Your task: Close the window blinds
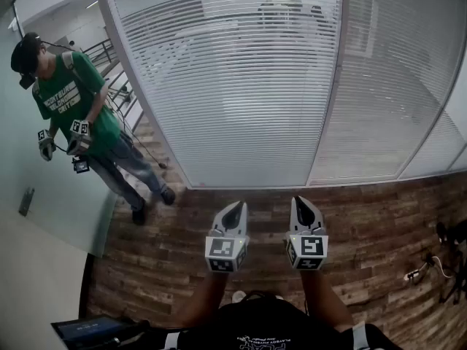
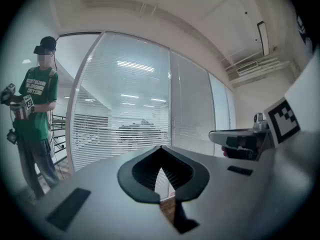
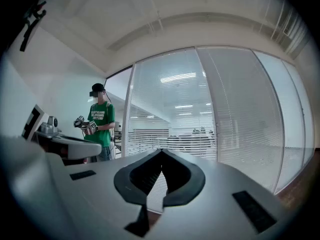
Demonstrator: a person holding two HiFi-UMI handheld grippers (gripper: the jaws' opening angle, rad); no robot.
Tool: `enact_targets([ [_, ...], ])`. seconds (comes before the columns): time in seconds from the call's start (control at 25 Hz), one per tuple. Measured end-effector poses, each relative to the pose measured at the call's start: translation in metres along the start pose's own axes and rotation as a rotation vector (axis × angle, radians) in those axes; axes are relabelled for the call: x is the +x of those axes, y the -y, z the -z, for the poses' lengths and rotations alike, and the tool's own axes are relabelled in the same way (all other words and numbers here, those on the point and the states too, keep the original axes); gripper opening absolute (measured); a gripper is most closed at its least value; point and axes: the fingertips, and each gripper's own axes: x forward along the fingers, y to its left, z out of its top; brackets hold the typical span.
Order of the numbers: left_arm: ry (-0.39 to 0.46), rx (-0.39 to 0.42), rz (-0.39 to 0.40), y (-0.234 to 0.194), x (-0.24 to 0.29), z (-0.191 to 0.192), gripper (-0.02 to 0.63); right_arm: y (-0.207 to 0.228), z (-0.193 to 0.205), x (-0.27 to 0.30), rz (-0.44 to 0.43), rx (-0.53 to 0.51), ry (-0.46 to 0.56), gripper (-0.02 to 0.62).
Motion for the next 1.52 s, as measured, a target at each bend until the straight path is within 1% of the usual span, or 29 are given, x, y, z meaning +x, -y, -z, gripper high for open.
enact_targets([
  [0.2, -0.007, 0.013, -0.004, -0.003, 0.0, 0.006, -0.005, 0.0, -0.005, 0.002, -0.004, -0.015, 0.016, 0.002],
  [0.4, -0.007, 0.017, -0.027, -0.006, -0.007, 0.009, -0.005, -0.01, 0.0, -0.006, -0.042, 0.044, 0.027, 0.003],
  [0.48, -0.007, 0.017, -0.027, -0.006, -0.01, 0.009, -0.005, -0.014, 0.004, -0.01, -0.047, 0.047, 0.023, 0.003],
  [0.8, -0.006, 0.014, -0.02, -0.005, -0.017, 0.01, -0.005, -0.015, 0.017, -0.015, -0.021, 0.02, -0.021, 0.003],
  [1.28, -0.014, 0.022, -0.021, 0.0, -0.021, 0.012, -0.005, -0.013, 0.016, -0.021, -0.012, 0.006, -0.027, 0.003],
  [1.44, -0.033, 0.034, -0.025, 0.001, -0.021, 0.014, -0.005, -0.009, 0.017, -0.022, 0.001, 0.027, -0.038, 0.003],
  [1.52, -0.034, 0.033, -0.014, 0.005, -0.019, 0.017, -0.005, -0.006, 0.018, -0.023, 0.003, 0.033, -0.034, 0.003],
])
